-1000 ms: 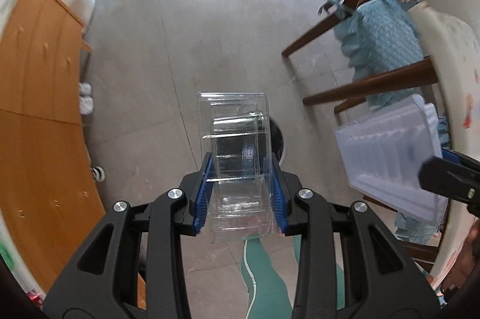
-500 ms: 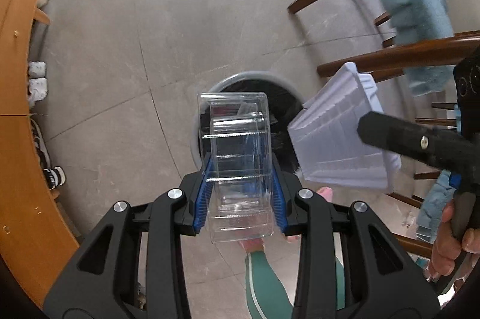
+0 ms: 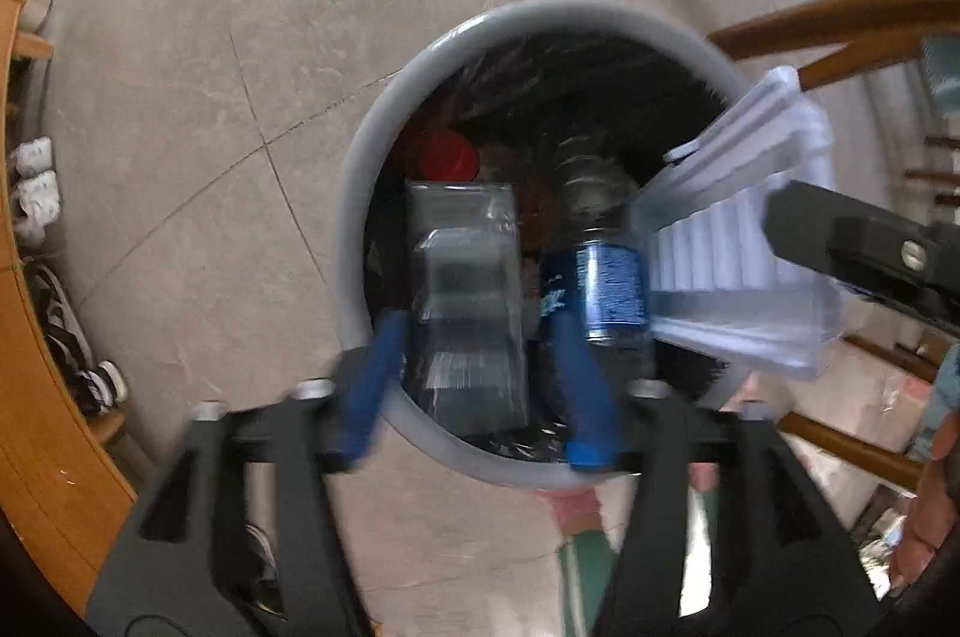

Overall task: Collect trash
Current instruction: 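Open both tools to drop the cup and tray into the bin, then move both tools back to the table toward the orange jar and white box, then close the left tool on the orange-lidded jar while the right tool grasps the white box, then lift the orange jar and white box and carry them over the grey bin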

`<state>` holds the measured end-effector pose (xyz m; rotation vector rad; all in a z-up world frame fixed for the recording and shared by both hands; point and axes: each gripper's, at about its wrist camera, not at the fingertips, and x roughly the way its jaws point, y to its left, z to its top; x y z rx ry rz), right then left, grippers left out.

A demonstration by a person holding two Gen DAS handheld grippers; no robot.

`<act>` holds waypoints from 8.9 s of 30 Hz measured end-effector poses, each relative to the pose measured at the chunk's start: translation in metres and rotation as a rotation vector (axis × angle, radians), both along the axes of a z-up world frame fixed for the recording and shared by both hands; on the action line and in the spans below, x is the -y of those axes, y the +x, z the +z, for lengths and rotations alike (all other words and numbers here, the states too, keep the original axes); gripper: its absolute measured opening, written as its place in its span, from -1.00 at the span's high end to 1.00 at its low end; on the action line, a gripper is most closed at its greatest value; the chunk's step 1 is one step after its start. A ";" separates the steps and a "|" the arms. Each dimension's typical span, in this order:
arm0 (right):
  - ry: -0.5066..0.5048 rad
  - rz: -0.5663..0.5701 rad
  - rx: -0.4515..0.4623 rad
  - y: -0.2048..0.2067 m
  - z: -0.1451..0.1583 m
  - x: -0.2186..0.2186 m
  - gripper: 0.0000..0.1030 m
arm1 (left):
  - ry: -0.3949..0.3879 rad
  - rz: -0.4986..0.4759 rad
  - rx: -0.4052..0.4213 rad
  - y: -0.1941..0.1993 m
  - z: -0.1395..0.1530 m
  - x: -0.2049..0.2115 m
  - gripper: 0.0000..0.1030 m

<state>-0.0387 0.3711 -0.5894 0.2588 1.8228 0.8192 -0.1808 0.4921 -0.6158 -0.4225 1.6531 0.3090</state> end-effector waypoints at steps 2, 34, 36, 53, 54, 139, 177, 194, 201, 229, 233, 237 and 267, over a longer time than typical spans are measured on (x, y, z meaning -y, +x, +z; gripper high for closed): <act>-0.019 -0.003 0.002 -0.001 -0.005 0.003 -0.34 | 0.041 -0.006 -0.014 -0.003 0.001 0.002 -0.49; 0.321 0.099 0.270 -0.001 0.363 0.043 -0.34 | 0.137 0.169 0.293 -0.034 0.344 -0.019 -0.71; 0.351 0.076 0.319 0.010 0.405 0.063 -0.34 | 0.135 0.119 0.335 -0.020 0.379 -0.007 -0.72; 0.134 -0.415 0.625 0.077 0.540 0.356 -0.47 | -0.034 -0.413 0.588 0.148 0.546 0.201 -0.86; 0.124 -0.445 0.627 0.077 0.542 0.370 -0.51 | -0.044 -0.460 0.588 0.157 0.547 0.224 -0.86; -0.237 -0.745 0.394 0.130 0.449 0.574 0.14 | 0.019 -0.939 0.377 0.293 0.453 0.528 -0.13; -0.231 -0.819 0.373 0.095 0.453 0.587 0.17 | -0.017 -0.956 0.420 0.258 0.475 0.524 -0.13; -0.201 -0.810 0.397 0.082 0.467 0.586 0.17 | -0.020 -0.932 0.451 0.251 0.489 0.516 -0.13; -0.180 -0.782 0.407 0.082 0.475 0.578 0.17 | -0.012 -0.897 0.473 0.250 0.499 0.502 -0.13; -0.023 -0.321 0.482 0.125 0.516 0.373 0.17 | 0.142 -0.478 0.553 0.209 0.539 0.285 -0.13; 0.008 -0.217 0.482 0.128 0.518 0.328 0.17 | 0.177 -0.385 0.539 0.190 0.539 0.243 -0.13; 0.038 -0.110 0.477 0.125 0.520 0.281 0.17 | 0.213 -0.279 0.517 0.164 0.537 0.200 -0.13; -0.030 0.318 0.232 0.010 0.383 0.026 0.17 | 0.108 0.093 0.250 0.011 0.384 0.009 -0.13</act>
